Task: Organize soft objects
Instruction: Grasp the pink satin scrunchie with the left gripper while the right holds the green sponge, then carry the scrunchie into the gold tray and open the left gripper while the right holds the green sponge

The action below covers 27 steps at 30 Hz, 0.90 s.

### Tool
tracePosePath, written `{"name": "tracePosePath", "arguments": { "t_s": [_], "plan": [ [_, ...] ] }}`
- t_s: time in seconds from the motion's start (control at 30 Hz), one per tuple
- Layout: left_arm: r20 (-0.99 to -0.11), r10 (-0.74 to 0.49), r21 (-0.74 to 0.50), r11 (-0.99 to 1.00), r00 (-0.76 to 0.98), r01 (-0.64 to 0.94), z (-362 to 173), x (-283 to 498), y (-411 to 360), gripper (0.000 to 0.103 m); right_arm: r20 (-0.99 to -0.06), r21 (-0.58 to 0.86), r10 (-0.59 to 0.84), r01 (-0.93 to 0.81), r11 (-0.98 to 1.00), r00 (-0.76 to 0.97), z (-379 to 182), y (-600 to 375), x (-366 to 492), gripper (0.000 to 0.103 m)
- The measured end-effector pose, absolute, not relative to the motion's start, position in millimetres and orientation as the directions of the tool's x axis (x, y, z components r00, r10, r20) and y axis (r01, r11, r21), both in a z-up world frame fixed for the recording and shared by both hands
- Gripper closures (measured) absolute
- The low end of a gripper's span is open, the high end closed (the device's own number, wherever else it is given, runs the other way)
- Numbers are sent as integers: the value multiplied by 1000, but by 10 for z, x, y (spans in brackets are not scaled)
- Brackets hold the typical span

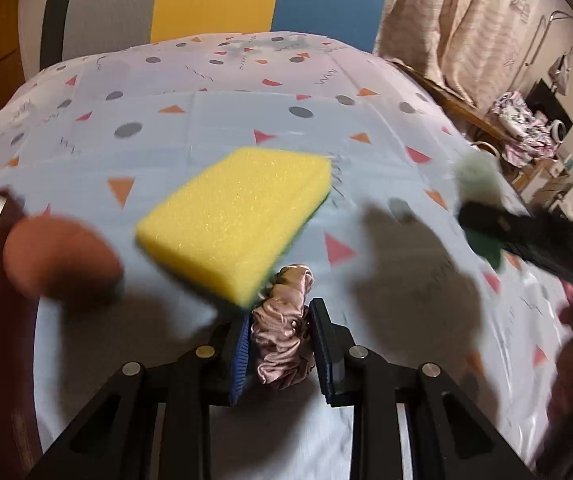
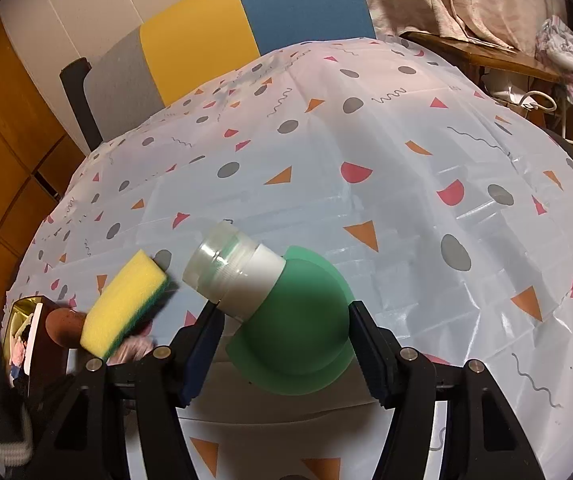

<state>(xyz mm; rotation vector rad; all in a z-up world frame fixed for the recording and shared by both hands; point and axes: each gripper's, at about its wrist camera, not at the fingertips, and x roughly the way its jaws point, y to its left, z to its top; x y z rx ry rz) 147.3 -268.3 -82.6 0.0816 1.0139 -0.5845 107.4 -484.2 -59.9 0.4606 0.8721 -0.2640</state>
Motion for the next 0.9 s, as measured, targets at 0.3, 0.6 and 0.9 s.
{"name": "tracePosePath", "arguments": {
  "t_s": [0.3,0.6,0.9],
  "plan": [
    [-797,-507,-311,810,328,497,-761,1003,-2314,75,-792,247,-54,400,882,608,-617,-4799,1063,39],
    [-767,-541,-315,786,345,532,-551,656,-2009,75,-804,213,-67,391,895,591,-656,-4738,1044,39],
    [-706,-563,-321,796,430,513,-166,529,-1419,75,-794,186,-75,358,915,603,-629,-4618,1018,39]
  ]
}}
